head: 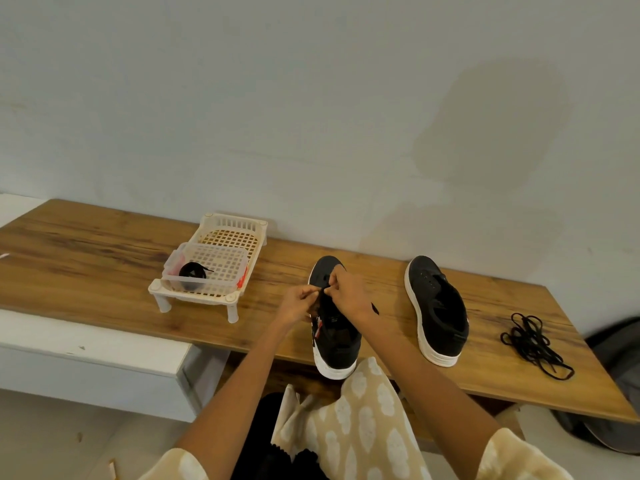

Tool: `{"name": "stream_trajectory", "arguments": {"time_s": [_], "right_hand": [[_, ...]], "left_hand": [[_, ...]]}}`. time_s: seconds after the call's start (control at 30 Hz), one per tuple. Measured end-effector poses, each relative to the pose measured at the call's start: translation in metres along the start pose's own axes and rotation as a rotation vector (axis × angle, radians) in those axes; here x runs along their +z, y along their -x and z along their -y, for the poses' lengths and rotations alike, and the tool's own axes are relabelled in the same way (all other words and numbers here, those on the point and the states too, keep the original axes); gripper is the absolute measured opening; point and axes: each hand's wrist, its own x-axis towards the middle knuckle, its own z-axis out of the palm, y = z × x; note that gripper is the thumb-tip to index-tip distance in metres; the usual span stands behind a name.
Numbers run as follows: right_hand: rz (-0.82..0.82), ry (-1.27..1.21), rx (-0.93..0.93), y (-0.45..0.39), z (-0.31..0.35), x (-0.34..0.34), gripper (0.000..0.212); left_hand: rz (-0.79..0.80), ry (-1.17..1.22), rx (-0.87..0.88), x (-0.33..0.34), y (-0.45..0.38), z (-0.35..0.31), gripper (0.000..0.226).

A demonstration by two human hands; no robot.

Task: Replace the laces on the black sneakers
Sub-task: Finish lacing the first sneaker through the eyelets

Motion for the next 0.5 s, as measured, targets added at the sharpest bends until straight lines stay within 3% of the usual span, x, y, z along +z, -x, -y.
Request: {"name": "stream_trajectory", "arguments": {"time_s": [0.33, 0.5], "right_hand": [[-0.021, -0.614, 0.339, 0.0047, -0.0069, 0.002, 0.024], [0.029, -0.609, 0.329, 0.002, -0.0086, 0.0008, 0.02]], "left_hand": [[-0.12, 0.053, 0.017, 0.0042, -0.003, 0.0039, 0.016], [-0.132, 0.022, 0.05, 0.0045, -0.0054, 0.0048, 0.015]]}}
